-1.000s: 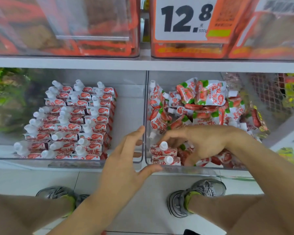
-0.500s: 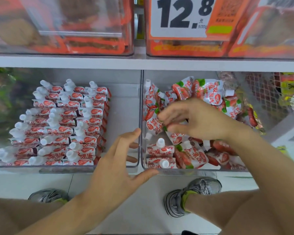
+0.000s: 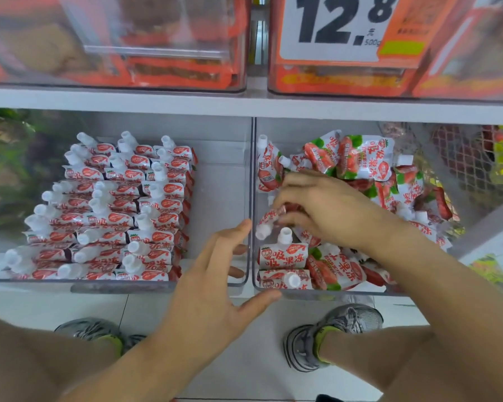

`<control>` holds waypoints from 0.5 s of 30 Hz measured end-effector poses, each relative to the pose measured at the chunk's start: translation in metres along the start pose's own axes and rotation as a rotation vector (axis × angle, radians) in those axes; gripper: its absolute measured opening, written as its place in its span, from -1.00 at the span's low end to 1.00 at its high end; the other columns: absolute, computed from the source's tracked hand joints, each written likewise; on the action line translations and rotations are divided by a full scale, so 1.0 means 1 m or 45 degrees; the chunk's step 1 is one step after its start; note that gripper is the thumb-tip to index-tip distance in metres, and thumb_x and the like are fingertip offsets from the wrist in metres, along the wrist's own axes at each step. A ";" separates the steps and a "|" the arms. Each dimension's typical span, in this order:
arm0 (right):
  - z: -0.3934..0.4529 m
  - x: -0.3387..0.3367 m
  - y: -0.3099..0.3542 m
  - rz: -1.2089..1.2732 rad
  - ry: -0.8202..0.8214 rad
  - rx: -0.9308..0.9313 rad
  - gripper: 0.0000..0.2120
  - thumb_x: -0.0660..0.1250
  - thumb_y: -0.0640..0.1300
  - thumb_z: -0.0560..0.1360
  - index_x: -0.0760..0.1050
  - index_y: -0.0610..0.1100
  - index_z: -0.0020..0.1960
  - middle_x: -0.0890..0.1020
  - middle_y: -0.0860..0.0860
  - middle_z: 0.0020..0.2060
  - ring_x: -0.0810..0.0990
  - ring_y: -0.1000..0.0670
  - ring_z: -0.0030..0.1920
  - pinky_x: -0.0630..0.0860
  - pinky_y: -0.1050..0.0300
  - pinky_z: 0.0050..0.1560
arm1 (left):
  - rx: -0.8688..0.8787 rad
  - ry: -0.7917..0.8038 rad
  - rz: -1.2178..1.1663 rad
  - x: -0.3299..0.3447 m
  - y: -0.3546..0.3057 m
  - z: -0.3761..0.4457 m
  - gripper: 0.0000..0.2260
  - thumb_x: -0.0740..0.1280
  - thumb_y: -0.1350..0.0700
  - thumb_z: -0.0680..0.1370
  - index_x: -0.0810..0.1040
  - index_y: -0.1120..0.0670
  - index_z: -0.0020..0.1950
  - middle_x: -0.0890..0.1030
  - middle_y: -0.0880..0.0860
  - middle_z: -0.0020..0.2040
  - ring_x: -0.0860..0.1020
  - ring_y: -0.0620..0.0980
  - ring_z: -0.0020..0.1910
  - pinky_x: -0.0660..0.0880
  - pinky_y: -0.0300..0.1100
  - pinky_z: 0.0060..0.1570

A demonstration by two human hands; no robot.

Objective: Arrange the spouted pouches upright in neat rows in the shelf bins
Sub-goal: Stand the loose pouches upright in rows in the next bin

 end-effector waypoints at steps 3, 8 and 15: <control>-0.011 -0.006 -0.001 0.233 -0.100 0.021 -0.81 0.26 0.04 0.57 0.55 -0.07 -0.01 0.54 0.11 -0.14 0.52 0.09 -0.16 0.47 0.13 -0.16 | 0.005 0.004 -0.012 -0.001 -0.003 -0.001 -0.24 0.49 -0.25 0.30 0.15 -0.39 0.39 0.29 -0.45 0.26 0.52 -0.37 -0.02 0.35 -0.62 -0.09; -0.019 0.001 -0.005 0.339 0.063 0.135 -0.90 0.32 0.01 0.57 0.53 -0.01 -0.02 0.57 0.19 -0.30 0.54 0.18 -0.29 0.38 0.29 -0.29 | 0.005 -0.003 0.009 0.000 -0.004 -0.001 -0.25 0.47 -0.27 0.30 0.16 -0.33 0.39 0.29 -0.44 0.24 0.52 -0.37 -0.02 0.36 -0.61 -0.11; -0.020 0.026 -0.003 0.542 0.430 0.204 -0.74 0.36 -0.15 0.54 0.51 0.11 0.18 0.64 0.18 0.01 0.61 0.13 0.02 0.58 -0.01 0.02 | 0.027 -0.023 0.039 0.002 -0.004 -0.001 -0.23 0.46 -0.29 0.32 0.17 -0.27 0.43 0.32 -0.38 0.26 0.49 -0.36 0.02 0.36 -0.60 -0.05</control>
Point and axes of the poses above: each hand's wrist, its own z-axis towards the middle knuckle, its own x-axis out of the palm, y = z × x, the point moved 3 cm from there along z, towards the middle knuckle
